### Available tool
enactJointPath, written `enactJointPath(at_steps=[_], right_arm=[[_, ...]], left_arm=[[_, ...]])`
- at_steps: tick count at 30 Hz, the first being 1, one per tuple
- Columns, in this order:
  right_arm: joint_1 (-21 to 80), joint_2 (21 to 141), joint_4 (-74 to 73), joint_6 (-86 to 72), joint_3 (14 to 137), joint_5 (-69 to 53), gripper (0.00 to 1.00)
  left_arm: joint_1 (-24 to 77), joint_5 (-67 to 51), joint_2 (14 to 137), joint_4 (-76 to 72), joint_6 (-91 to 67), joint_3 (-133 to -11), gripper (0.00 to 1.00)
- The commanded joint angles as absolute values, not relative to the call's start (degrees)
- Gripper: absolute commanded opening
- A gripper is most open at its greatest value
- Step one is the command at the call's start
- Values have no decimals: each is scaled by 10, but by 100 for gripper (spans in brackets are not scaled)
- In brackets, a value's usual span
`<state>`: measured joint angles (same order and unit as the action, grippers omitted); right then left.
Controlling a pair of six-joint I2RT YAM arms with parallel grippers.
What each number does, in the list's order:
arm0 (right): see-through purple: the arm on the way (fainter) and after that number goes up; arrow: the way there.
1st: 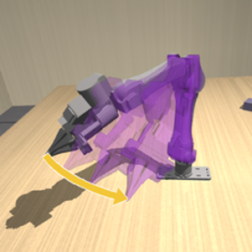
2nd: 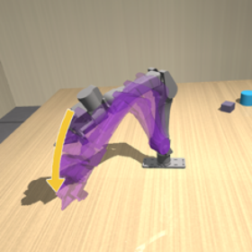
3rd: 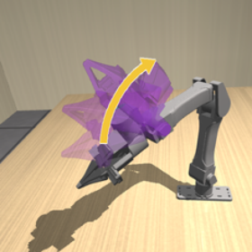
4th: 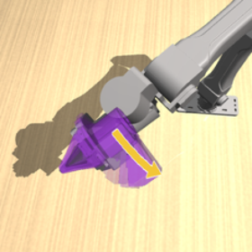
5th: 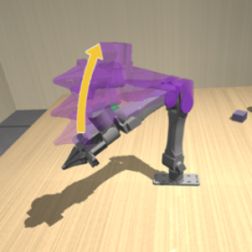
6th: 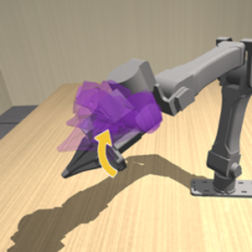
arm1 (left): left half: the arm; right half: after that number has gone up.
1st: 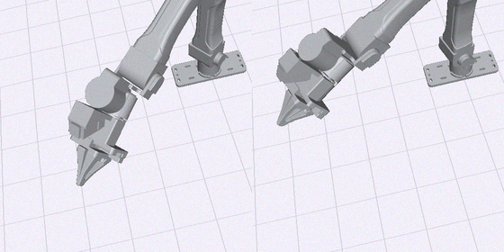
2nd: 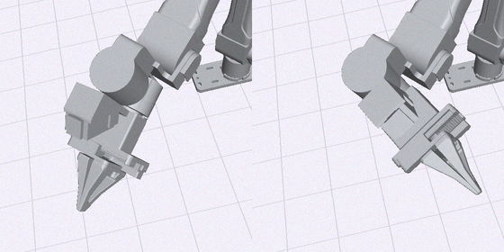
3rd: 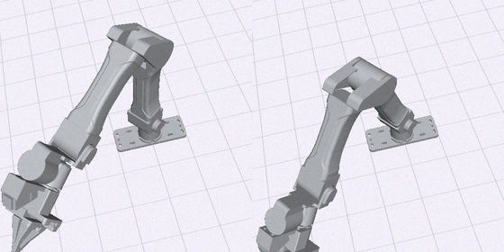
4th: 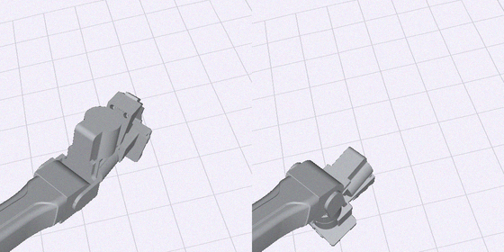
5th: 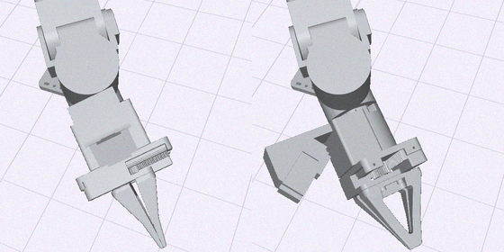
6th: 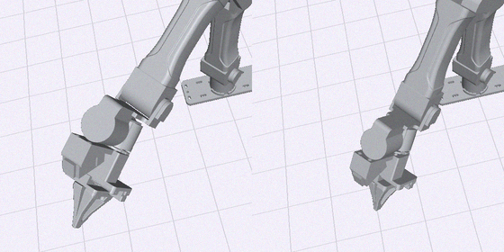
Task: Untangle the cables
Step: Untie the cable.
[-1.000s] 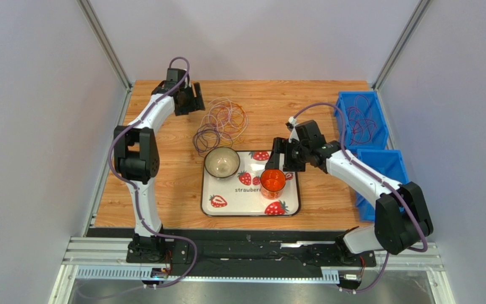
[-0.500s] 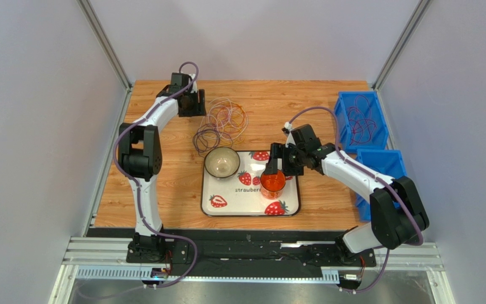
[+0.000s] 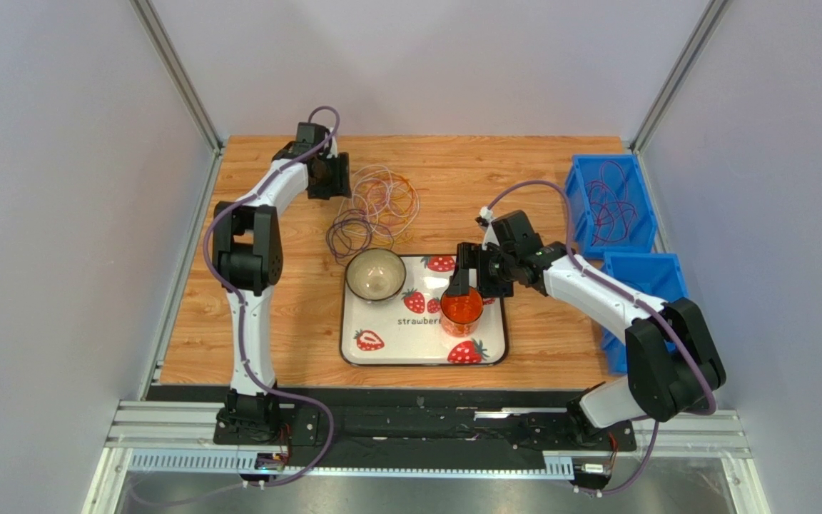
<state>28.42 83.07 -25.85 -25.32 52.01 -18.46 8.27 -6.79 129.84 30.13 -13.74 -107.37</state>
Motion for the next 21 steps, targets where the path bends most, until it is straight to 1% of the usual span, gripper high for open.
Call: enactJointPath(at_steps=[1, 5, 12, 16, 21], right_arm=[[287, 822, -250, -241, 527, -179, 81], [288, 824, -246, -242, 528, -181, 81], [287, 824, -245, -243, 525, -184, 81], [287, 826, -243, -243, 523, -184, 81], [287, 825, -242, -244, 522, -185, 81]], left_arm=[[84, -62, 1310, 315, -149, -1109, 65], [85, -57, 1317, 327, -152, -1122, 63], [94, -44, 1339, 350, -145, -1150, 62], [105, -23, 1361, 380, -134, -1192, 60], [109, -8, 1368, 388, -137, -1199, 57]])
